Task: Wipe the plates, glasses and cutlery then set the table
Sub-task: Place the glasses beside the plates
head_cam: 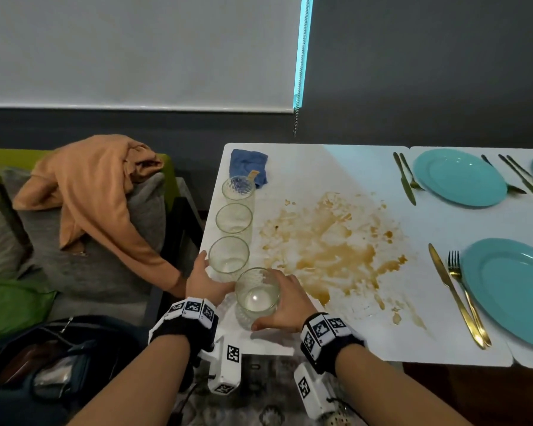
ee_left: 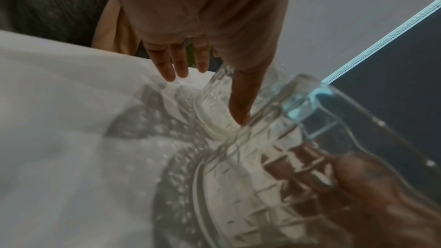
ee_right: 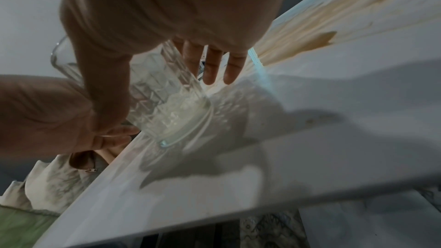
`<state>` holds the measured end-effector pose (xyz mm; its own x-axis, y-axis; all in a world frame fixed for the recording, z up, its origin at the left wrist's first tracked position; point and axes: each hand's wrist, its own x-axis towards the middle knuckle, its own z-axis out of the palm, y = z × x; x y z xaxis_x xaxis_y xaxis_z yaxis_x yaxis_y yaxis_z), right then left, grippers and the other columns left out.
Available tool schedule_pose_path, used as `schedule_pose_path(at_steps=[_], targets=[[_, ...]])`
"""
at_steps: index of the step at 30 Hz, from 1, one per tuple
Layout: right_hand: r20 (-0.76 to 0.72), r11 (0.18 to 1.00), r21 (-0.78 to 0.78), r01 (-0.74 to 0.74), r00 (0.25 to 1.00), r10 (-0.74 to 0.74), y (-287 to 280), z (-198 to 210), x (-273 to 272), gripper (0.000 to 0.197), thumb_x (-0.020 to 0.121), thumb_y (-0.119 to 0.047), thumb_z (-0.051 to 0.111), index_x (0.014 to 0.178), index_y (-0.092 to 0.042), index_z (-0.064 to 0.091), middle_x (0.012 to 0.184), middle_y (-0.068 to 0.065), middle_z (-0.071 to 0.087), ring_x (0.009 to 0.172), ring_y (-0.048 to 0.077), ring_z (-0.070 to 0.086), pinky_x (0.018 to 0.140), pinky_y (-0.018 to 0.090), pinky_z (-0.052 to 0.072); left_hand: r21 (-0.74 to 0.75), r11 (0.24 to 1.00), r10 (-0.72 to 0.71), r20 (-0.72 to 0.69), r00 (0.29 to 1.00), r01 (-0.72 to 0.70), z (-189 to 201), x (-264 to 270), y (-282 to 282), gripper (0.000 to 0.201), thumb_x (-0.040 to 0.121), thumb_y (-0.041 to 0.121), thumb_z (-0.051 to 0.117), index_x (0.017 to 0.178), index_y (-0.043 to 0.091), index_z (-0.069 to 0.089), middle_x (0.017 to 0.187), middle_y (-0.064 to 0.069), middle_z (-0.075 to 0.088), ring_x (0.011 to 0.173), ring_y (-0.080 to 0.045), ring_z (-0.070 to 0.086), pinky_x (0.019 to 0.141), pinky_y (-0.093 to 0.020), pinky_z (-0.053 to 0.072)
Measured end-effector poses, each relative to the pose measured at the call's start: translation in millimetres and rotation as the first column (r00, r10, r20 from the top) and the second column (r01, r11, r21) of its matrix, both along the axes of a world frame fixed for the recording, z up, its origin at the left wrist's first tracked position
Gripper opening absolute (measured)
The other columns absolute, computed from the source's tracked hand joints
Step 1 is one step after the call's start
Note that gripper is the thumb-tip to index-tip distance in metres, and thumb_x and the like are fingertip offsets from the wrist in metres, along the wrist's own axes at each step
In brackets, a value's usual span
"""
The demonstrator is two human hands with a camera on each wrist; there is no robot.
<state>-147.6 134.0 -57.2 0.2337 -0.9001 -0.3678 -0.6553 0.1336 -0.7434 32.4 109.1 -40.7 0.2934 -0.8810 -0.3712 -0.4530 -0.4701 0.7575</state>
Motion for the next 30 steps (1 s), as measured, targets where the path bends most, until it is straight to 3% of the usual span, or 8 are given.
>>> schedule_pose_path(at_steps=[2,5,9,14,19,22,26,30], targets=[[0.022,1.0,-0.011,0.024,0.999,-0.024,0,-2,0,0.109,0.049,-0.036,0.091,0.14,-0.03,0.031,0.126,0.004,0.041,0.12,0.02,0.041,0.105,0.03,0.035,-0.015,1.0,0.003,-0.02,1.0,-0.003,-1,-1,0,0.115,0.052,0.027,0.086,0.148,0.017,0.024,0.135,-0.008,0.053,0.125,-0.029,0.049,0.104,-0.038,0.04],[0.038,0.999,-0.034,0.034,0.999,-0.033,-1,-4,2,0.101,0.051,-0.032,0.089,0.138,-0.028,0.036,0.116,0.001,0.043,0.11,0.015,0.043,0.102,0.024,0.037,-0.044,0.999,0.01,-0.066,0.998,-0.013,-5,0,-2,0.113,0.052,0.024,0.09,0.146,0.018,0.027,0.135,-0.01,0.052,0.124,-0.029,0.05,0.103,-0.039,0.043],[0.074,0.994,-0.063,0.087,0.994,-0.082,2,-6,2,0.097,0.042,-0.041,0.079,0.131,-0.028,0.043,0.109,-0.004,0.045,0.104,0.013,0.044,0.092,0.022,0.039,-0.081,0.997,-0.013,-0.128,0.992,0.002,-14,-1,-7,0.122,0.029,0.043,0.083,0.14,0.025,0.035,0.125,-0.007,0.058,0.116,-0.024,0.056,0.098,-0.037,0.047],[0.086,0.984,-0.084,0.159,0.985,-0.152,6,-7,-7,0.091,0.044,-0.04,0.078,0.128,-0.028,0.045,0.106,-0.004,0.042,0.1,0.012,0.046,0.086,0.015,0.033,-0.122,0.993,-0.01,-0.079,0.997,0.0,-15,-6,-8,0.084,0.06,0.008,0.087,0.134,0.014,0.048,0.121,-0.007,0.061,0.113,-0.021,0.057,0.087,-0.02,0.039],[0.046,0.973,-0.096,0.211,0.977,-0.207,5,2,-29,0.079,0.053,-0.028,0.085,0.122,-0.031,0.047,0.112,-0.001,0.048,0.099,0.01,0.047,0.086,0.018,0.04,-0.149,0.987,-0.057,-0.015,0.998,0.054,-16,-11,4,0.088,0.047,0.029,0.088,0.127,0.019,0.052,0.114,-0.006,0.062,0.112,-0.024,0.056,0.092,-0.027,0.045],[0.032,0.965,-0.106,0.238,0.971,-0.236,2,18,-47,0.075,0.054,-0.027,0.085,0.12,-0.03,0.047,0.113,0.0,0.05,0.097,0.01,0.047,0.077,0.014,0.038,-0.172,0.976,-0.132,0.006,0.991,0.132,-7,-20,6,0.088,0.048,0.032,0.086,0.128,0.018,0.052,0.113,-0.006,0.061,0.103,-0.018,0.054,0.084,-0.021,0.04],[0.025,0.94,-0.161,0.299,0.954,-0.299,-7,45,-75,0.076,0.053,-0.026,0.085,0.12,-0.026,0.05,0.11,-0.001,0.052,0.103,0.016,0.051,0.085,0.022,0.042,-0.193,0.949,-0.247,0.027,0.969,0.247,9,-48,-2,0.085,0.055,0.029,0.087,0.13,0.025,0.048,0.113,0.0,0.057,0.114,-0.019,0.043,0.088,-0.02,0.034],[0.029,0.908,-0.244,0.34,0.939,-0.344,-17,72,-111,0.079,0.047,-0.032,0.083,0.118,-0.021,0.051,0.104,-0.005,0.055,0.107,0.018,0.051,0.086,0.024,0.041,-0.264,0.926,-0.281,-0.003,0.96,0.271,31,-85,-16,0.087,0.049,0.036,0.086,0.128,0.023,0.05,0.111,-0.001,0.059,0.111,-0.019,0.048,0.084,-0.021,0.035]])
